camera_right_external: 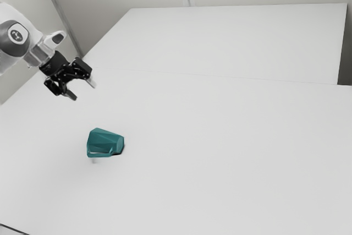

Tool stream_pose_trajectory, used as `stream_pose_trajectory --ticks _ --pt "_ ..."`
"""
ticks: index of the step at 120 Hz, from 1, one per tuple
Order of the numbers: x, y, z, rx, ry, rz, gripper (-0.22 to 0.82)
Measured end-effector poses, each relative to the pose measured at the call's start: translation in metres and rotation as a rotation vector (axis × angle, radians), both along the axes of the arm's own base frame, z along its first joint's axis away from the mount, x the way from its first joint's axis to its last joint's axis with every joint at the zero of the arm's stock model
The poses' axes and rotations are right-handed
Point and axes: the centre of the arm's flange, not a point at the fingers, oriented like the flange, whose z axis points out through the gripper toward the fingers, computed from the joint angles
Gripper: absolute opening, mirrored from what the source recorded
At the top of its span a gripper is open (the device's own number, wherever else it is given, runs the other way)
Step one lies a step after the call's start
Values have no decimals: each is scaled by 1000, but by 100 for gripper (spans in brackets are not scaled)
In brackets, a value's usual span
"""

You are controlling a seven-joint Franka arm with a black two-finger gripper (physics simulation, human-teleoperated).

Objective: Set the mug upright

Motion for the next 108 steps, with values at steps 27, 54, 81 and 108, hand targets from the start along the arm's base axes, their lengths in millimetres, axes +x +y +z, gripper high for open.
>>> stream_pose_trajectory --ticks 27,54,81,108 --pt "-36 61 -76 -153 -3 158 59" --pt "-33 85 -136 -202 -3 185 59" --pt "-29 90 -177 -228 -18 150 59" --pt "-26 85 -200 -272 -56 106 59"
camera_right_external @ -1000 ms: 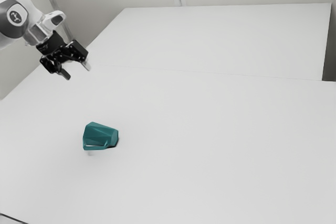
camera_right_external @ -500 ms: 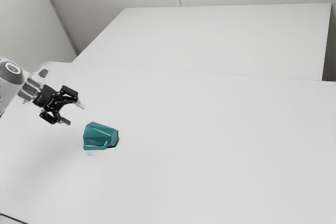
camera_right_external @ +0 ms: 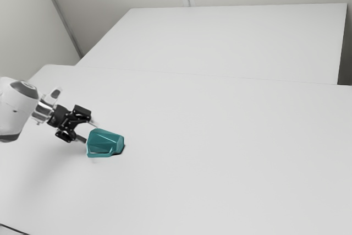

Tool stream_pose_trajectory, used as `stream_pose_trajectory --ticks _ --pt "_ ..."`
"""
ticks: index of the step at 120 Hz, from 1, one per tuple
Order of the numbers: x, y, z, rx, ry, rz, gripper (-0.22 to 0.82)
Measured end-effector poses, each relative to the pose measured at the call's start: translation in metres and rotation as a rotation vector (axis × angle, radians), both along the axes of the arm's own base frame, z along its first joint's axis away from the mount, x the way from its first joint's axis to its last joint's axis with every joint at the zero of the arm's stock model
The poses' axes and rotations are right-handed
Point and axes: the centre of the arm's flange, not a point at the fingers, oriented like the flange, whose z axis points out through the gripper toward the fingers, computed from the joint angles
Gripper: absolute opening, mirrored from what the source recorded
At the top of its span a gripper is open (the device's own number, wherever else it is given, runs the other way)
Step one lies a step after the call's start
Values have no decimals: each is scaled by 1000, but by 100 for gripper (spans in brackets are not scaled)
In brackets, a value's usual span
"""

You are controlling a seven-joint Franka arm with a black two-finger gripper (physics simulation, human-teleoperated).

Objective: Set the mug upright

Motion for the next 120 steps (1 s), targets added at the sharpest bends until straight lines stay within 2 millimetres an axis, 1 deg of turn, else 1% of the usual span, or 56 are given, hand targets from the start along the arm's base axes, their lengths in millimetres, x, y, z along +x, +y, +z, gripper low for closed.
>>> stream_pose_trajectory --ticks 9,28,51,63,68,80,105,120 --pt "1 -2 -4 -24 -18 -8 59" --pt "-4 3 -8 -83 -59 -1 59" --pt "-4 -1 -28 -127 -66 -16 58" --pt "-2 -4 -30 -138 -80 -30 55" --pt "-2 -5 -30 -141 -87 -36 52" --pt "0 -7 -30 -145 -104 -50 41" --pt "1 -9 -30 -143 -128 -70 13" --pt "4 -10 -27 -135 -146 -83 -3"
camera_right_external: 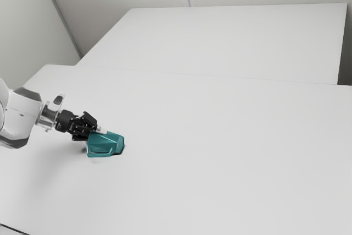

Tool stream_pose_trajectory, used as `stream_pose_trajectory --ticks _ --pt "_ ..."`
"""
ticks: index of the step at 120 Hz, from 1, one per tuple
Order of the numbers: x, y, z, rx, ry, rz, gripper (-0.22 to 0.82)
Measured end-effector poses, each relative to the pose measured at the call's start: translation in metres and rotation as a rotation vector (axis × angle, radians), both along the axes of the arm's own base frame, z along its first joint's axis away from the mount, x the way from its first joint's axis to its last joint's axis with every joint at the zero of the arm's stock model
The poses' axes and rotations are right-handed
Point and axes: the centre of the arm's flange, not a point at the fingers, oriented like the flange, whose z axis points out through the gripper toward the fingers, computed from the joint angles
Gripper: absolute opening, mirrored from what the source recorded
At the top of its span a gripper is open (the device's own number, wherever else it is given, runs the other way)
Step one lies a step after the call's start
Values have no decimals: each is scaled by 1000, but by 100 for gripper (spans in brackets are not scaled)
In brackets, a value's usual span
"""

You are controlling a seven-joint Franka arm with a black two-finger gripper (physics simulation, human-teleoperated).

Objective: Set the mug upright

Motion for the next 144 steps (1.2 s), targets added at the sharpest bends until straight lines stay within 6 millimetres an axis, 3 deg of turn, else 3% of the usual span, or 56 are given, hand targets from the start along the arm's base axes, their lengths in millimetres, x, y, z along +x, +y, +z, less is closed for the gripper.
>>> stream_pose_trajectory --ticks 33,85,128,144 --pt "1 0 3 4 -23 -16 -14" --pt "16 -11 32 3 -104 -46 -18" --pt "23 -30 80 4 -192 -84 -18" --pt "29 -34 108 48 -210 -124 -18"
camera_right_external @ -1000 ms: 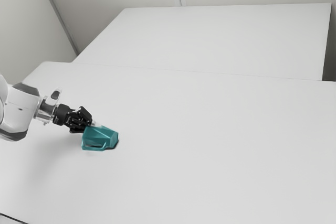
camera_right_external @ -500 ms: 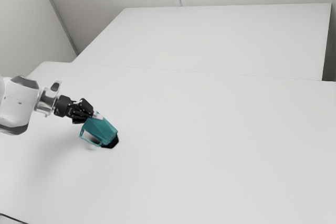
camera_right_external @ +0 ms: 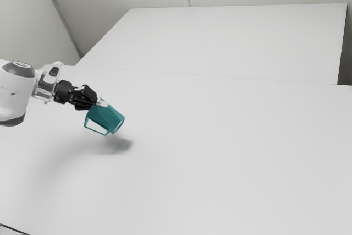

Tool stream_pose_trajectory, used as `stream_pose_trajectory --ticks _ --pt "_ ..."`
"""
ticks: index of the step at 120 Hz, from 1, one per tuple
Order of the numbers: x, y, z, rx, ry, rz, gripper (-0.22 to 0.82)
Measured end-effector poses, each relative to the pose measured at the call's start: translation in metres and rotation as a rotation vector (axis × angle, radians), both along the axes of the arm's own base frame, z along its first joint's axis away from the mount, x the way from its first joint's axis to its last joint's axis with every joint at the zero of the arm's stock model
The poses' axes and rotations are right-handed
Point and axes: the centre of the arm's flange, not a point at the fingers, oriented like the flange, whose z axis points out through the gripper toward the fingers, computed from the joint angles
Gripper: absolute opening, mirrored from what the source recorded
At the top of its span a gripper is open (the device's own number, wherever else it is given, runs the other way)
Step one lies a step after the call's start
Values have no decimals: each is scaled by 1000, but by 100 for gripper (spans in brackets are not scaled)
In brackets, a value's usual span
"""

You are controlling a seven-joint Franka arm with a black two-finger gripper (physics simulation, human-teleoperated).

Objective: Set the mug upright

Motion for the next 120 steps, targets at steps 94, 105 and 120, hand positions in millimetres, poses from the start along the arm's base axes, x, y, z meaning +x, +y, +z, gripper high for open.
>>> stream_pose_trajectory --ticks 94,105,120 --pt "59 -89 44 599 135 -204 -18" --pt "61 -96 45 682 148 -217 -18" --pt "62 -100 37 776 165 -211 -18"
